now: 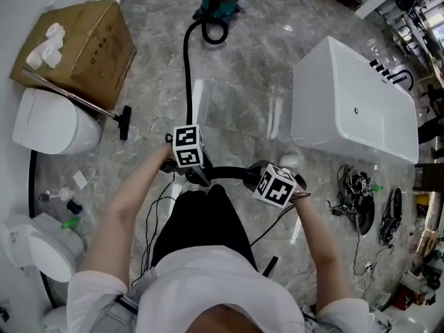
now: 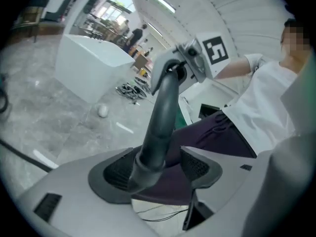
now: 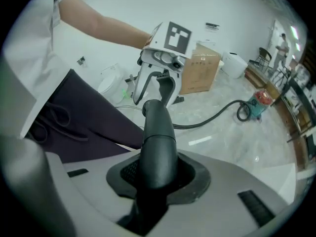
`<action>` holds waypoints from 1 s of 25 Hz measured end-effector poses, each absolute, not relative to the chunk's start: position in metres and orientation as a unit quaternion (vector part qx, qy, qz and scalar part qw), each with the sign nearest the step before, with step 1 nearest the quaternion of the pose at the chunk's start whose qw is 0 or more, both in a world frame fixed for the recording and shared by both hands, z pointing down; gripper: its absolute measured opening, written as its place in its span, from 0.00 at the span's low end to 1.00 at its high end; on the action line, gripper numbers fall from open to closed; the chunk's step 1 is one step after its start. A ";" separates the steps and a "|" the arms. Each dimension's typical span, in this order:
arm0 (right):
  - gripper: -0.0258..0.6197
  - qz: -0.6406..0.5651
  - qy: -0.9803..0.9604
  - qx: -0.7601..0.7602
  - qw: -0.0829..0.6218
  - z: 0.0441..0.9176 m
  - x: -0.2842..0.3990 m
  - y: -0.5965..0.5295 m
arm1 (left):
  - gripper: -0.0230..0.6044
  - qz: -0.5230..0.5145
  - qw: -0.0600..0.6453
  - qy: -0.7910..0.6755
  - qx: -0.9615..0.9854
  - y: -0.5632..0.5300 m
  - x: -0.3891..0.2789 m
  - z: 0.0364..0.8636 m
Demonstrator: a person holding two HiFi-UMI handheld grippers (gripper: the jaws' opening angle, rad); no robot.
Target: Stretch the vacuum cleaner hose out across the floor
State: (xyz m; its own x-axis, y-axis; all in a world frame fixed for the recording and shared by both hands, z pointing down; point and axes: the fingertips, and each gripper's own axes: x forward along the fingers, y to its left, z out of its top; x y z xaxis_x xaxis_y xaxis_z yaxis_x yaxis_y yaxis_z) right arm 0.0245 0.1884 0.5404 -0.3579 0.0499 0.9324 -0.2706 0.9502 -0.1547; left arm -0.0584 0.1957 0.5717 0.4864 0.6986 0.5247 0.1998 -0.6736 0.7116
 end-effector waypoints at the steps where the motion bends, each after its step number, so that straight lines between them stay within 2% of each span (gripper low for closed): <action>1: 0.20 0.166 -0.811 0.084 0.554 0.541 0.033 0.189 | 0.50 0.407 0.316 0.249 0.820 0.186 -0.068 0.574; 6: 0.19 0.317 -0.811 0.174 0.459 0.540 0.059 0.195 | 0.53 0.219 0.392 0.037 0.893 0.117 -0.115 0.539; 11: 0.19 0.489 -0.792 0.222 0.291 0.534 0.061 0.208 | 0.53 0.095 0.415 -0.154 0.892 0.081 -0.177 0.521; 19: 0.17 0.650 -0.726 0.224 -0.008 0.505 0.017 0.214 | 0.53 -0.002 0.503 -0.206 0.839 0.113 -0.195 0.549; 25: 0.15 0.687 -0.693 0.165 -0.144 0.471 0.000 0.239 | 0.53 -0.042 0.533 -0.213 0.818 0.139 -0.156 0.561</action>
State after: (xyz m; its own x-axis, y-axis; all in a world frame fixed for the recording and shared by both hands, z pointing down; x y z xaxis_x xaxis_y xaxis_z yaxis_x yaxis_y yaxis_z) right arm 0.0000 0.2389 0.4714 -0.9038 -0.4271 0.0270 -0.0303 0.0009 -0.9995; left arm -0.1565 0.1386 0.5610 0.9056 -0.3937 0.1579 -0.3035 -0.3410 0.8897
